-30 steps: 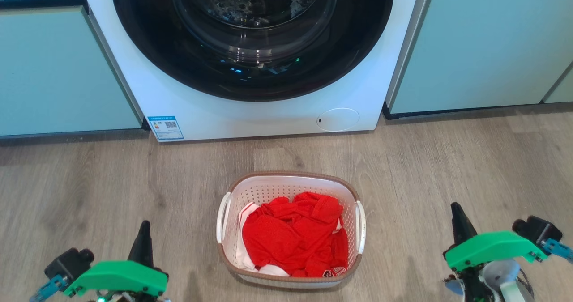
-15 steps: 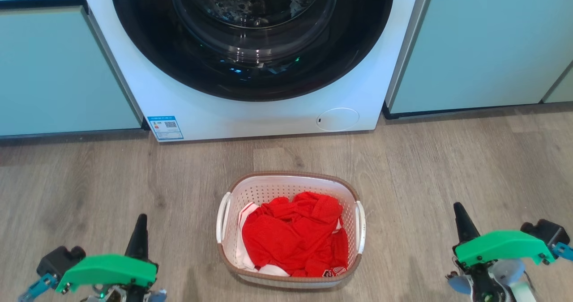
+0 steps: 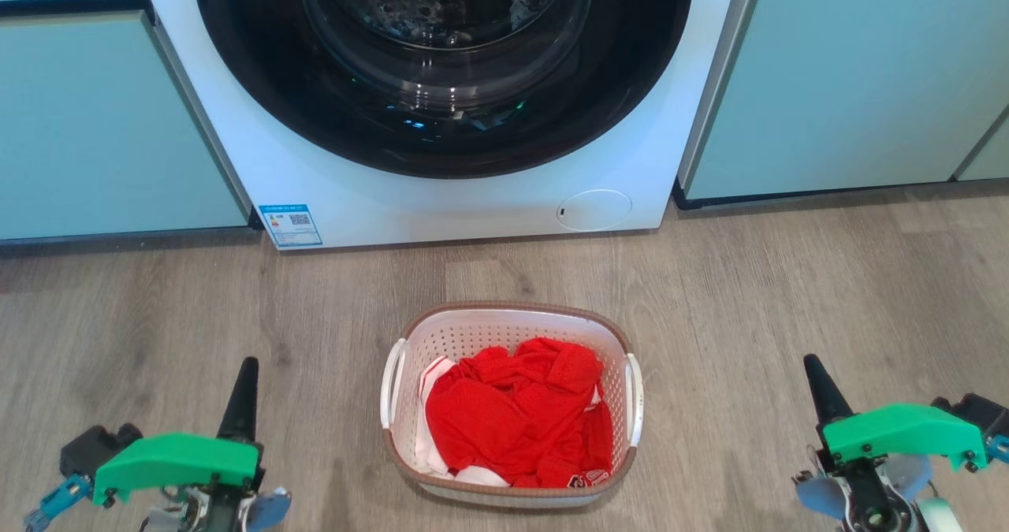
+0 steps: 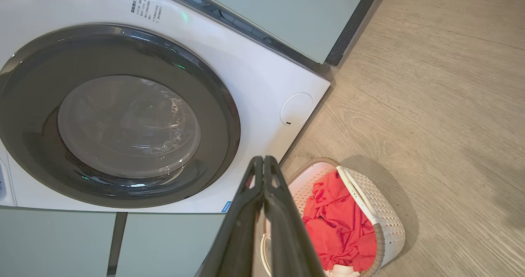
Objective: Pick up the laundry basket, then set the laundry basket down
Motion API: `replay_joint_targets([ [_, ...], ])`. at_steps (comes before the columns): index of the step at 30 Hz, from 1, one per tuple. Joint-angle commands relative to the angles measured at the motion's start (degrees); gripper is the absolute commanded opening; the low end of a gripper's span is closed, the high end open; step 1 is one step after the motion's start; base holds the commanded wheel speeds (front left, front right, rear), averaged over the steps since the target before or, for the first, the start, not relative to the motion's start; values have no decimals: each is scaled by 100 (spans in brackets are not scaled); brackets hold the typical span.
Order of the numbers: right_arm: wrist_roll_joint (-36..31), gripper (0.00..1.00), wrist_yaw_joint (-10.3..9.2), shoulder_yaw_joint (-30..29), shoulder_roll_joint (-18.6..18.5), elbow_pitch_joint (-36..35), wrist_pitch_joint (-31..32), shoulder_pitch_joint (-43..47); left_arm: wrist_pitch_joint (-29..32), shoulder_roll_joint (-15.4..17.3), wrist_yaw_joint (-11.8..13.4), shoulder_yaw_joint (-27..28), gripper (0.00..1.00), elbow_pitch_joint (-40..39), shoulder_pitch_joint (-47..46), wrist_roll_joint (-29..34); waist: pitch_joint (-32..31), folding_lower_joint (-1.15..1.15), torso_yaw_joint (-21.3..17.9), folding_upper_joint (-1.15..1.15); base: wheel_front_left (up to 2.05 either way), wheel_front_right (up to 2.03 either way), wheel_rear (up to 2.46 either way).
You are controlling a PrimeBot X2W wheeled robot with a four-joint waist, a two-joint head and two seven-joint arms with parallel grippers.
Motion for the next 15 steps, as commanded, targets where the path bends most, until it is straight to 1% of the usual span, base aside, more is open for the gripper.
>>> replay_joint_targets([
  [1,200,0,-6,28,-115,-239,62,-329,59,81,-75,212,0,-170,-318,-188,0,0,-1,0,0,0,0],
  [6,460,0,-6,-12,-115,-262,129,-336,126,84,-109,248,0,-165,-361,-446,0,0,-2,0,0,0,0],
  [15,1110,0,-7,-113,-114,-318,297,-355,293,91,-193,340,0,-154,-469,-1091,2,0,-6,0,0,0,0],
])
